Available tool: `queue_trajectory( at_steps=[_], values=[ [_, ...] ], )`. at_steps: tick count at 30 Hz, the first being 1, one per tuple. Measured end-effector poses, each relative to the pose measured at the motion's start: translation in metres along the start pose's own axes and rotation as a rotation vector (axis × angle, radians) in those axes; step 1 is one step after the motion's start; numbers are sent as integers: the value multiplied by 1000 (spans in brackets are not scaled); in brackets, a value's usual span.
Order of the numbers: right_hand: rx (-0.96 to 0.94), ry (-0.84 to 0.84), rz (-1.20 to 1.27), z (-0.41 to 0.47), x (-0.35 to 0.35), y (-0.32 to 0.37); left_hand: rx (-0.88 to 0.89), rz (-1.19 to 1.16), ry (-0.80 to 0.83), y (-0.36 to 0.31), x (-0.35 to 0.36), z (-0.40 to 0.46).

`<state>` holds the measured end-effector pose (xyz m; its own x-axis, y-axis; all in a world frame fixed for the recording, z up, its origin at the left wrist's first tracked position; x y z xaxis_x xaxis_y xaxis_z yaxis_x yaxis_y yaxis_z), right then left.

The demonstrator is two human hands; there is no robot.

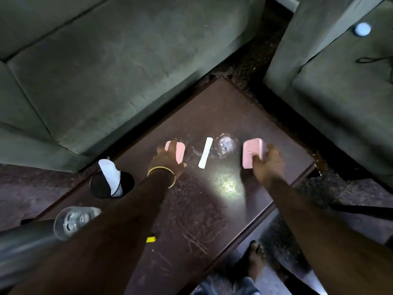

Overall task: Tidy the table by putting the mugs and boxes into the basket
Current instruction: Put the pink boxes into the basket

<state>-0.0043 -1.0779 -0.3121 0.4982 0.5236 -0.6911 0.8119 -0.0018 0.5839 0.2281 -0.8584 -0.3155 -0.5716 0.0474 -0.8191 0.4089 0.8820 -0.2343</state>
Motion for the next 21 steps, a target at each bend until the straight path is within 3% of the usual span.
queue_trajectory(
  at_steps=[3, 7, 21],
  values=[
    [5, 127, 252, -12, 34, 12, 23, -67, -15, -9, 6, -7],
    [-45, 170, 286, -20, 53, 13, 2, -102, -40, -6, 12, -8],
    [-179, 173, -155, -28, 46, 35, -67, -205, -47, 4, 12, 0]
  ],
)
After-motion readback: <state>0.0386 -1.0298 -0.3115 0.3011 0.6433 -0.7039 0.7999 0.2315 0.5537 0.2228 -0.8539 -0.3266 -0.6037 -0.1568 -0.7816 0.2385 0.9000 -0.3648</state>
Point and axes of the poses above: each hand's wrist, its own z-axis towards the middle knuckle, its own x-axis out of the palm, y = z × x, the point moved 7 cm from there along z, towards the middle knuckle, and after that the axes turned 2 degrees about y, right-handed, at the moved point
